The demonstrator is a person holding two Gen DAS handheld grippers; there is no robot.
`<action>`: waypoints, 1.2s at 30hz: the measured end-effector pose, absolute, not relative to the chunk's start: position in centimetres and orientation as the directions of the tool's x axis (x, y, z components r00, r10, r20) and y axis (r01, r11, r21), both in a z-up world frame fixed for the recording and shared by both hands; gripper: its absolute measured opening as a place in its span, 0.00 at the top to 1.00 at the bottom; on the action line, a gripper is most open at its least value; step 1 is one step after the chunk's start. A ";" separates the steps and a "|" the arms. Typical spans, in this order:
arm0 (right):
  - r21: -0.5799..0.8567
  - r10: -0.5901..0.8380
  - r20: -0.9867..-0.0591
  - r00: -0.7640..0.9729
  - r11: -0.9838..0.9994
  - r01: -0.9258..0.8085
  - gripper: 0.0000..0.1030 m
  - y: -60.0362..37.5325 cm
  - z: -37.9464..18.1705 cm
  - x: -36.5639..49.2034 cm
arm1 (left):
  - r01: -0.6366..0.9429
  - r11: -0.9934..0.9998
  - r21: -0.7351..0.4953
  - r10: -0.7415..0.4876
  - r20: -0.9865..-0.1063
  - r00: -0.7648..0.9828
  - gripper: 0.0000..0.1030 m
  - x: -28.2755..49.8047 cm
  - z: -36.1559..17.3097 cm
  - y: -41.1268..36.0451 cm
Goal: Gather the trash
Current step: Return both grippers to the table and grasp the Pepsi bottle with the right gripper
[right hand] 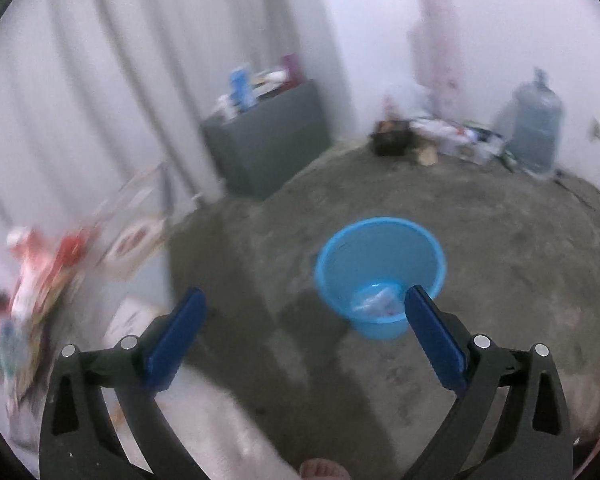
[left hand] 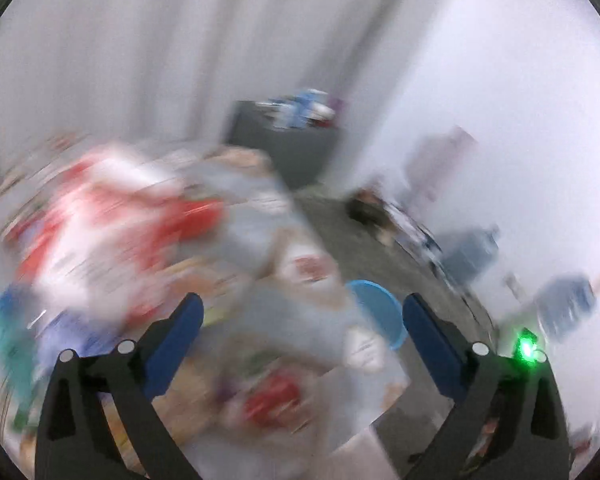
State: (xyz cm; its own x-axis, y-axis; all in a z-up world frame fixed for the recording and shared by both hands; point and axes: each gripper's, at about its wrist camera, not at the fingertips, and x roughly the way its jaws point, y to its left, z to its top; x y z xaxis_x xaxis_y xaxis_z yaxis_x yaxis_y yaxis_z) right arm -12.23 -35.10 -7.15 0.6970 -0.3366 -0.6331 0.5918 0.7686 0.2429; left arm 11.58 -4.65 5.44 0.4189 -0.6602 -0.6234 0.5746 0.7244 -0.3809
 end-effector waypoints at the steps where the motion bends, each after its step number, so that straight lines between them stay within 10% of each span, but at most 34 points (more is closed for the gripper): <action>1: 0.213 -0.329 -0.614 0.717 0.806 0.552 0.07 -33.5 -6.3 -11.7 | 0.535 0.751 -0.388 -0.641 -0.625 0.445 0.05 11.4 5.0 -2.0; 9: 0.072 -0.151 -0.502 0.851 0.974 0.215 0.07 -23.4 -0.1 -6.6 | 0.332 0.848 -0.413 -0.527 -0.595 0.607 0.05 9.6 1.4 12.2; 21: 0.035 0.394 -0.553 0.734 0.891 -0.453 0.08 -12.4 1.9 4.4 | 0.462 0.874 -0.152 -0.436 -0.667 0.605 0.06 15.2 -2.8 15.1; 36: 0.046 0.441 -0.745 0.500 0.782 -0.621 0.43 -5.2 -2.6 10.9 | 0.432 0.888 -0.158 -0.381 -0.778 0.499 0.54 19.7 -7.6 13.1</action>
